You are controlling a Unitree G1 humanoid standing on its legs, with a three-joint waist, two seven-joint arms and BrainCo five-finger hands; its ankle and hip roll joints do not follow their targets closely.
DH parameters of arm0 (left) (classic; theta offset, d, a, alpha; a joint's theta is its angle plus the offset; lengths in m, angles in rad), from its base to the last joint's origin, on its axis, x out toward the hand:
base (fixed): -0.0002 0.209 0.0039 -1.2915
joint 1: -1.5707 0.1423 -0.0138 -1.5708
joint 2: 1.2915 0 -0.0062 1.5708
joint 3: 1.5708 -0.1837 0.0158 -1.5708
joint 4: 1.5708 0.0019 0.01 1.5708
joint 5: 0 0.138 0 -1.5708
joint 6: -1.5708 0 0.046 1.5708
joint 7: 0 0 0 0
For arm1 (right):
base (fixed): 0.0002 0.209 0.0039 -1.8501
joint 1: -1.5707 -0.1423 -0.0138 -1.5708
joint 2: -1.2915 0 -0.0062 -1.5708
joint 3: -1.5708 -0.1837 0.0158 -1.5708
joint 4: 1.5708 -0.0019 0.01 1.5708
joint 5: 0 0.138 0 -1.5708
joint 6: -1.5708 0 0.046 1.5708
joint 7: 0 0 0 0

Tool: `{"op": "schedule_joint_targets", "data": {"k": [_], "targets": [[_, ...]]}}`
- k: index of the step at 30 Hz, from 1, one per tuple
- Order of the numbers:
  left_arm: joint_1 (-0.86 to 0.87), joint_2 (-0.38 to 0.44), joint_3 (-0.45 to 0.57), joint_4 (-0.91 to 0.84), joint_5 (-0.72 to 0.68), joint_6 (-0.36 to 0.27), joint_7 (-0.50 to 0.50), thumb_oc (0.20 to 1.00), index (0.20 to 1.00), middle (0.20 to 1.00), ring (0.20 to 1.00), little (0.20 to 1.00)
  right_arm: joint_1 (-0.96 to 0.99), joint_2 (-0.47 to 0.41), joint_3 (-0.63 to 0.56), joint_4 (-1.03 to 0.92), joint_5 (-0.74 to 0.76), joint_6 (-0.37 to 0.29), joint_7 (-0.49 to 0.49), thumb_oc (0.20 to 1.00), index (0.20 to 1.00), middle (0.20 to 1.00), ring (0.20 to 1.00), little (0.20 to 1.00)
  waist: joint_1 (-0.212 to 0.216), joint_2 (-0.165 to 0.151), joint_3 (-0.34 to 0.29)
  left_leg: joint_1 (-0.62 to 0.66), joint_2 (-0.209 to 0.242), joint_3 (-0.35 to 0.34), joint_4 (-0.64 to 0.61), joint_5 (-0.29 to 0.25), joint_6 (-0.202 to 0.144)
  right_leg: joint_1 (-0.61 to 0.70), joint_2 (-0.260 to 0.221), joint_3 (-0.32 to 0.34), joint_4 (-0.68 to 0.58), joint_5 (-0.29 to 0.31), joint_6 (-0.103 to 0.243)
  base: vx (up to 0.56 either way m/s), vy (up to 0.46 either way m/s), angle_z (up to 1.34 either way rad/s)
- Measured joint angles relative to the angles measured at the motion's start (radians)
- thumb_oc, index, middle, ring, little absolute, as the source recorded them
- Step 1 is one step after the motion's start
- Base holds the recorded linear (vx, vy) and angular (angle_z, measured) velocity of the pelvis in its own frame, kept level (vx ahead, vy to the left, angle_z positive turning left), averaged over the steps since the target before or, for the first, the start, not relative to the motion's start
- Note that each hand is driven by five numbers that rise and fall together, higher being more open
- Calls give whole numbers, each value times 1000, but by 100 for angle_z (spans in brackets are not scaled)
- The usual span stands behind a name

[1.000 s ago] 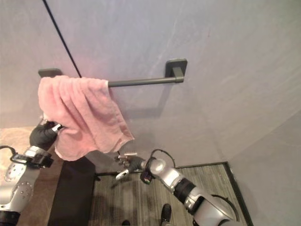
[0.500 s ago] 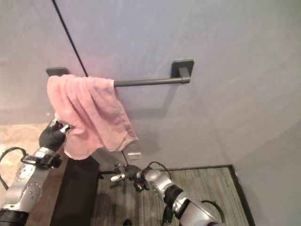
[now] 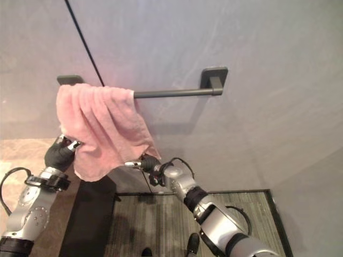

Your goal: Put brush and paste in cup on sink, flatten towel.

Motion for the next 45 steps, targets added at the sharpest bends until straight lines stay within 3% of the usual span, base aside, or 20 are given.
{"op": "schedule_joint_targets", "data": {"k": [5,14,27,28,30,33,38,39,40,42,45], "targets": [[3,-15,-4,40,0,-7,0,200,200,200,200,200,52,-69,18,-175,19,-21,32,1000,1000,1000,1000,1000,-7,1,0,2,0,1,0,0,0,1,2,2,0,1,1,20,-1,-2],[17,-28,-4,43,1,-12,-6,200,200,200,200,200,56,-111,-71,-191,27,-74,40,1000,1000,1000,1000,1000,-9,1,1,9,-1,6,0,0,0,5,2,7,0,1,4,7,1,-3],[21,-37,26,121,1,-15,-30,200,200,200,200,200,57,-174,-110,-281,36,-138,26,1000,1000,1000,1000,1000,-10,2,1,12,-1,15,0,0,0,6,3,10,0,1,3,0,0,0],[22,-37,25,122,2,-15,-30,200,200,200,200,200,59,-174,-110,-284,35,-139,24,944,944,944,944,944,-11,2,1,12,0,15,0,0,0,6,3,10,0,1,3,0,0,0],[22,-37,26,122,3,-15,-30,200,200,200,200,200,66,-173,-110,-291,35,-140,20,752,752,752,752,752,-10,2,1,12,0,15,0,0,0,6,3,10,0,1,3,0,0,0],[22,-65,33,130,5,-21,-29,200,200,200,200,200,144,-163,-147,-341,34,-161,15,200,200,200,200,200,-13,2,1,13,-1,15,0,0,0,7,3,10,0,2,3,0,0,0],[28,-99,37,155,43,-38,-22,200,200,200,200,200,250,-153,-197,-382,34,-172,6,200,200,200,200,200,-29,2,1,17,0,19,0,0,0,9,3,13,0,-2,8,0,0,0],[29,-158,71,149,43,-46,-20,200,200,200,200,200,302,-150,-254,-449,30,-185,-4,200,200,200,200,200,-35,4,2,18,1,19,0,0,0,11,3,12,0,-3,9,-27,-34,2],[30,-274,111,144,26,-56,-20,200,200,200,200,200,369,-139,-310,-522,26,-207,-13,200,200,200,200,200,-37,7,4,25,1,16,0,0,0,19,3,10,0,-4,10,-21,-28,7],[46,-392,98,134,14,-87,5,200,200,200,200,200,468,-119,-353,-597,11,-233,-23,200,200,200,200,200,-46,9,5,32,1,3,-1,-1,2,31,0,7,0,-6,12,-16,-24,14],[129,-392,20,106,49,-78,31,200,200,200,200,200,546,-145,-343,-647,-20,-248,-24,200,200,200,200,200,-84,10,8,36,4,2,-1,-3,5,34,1,3,0,-19,15,-13,-29,0]]}}
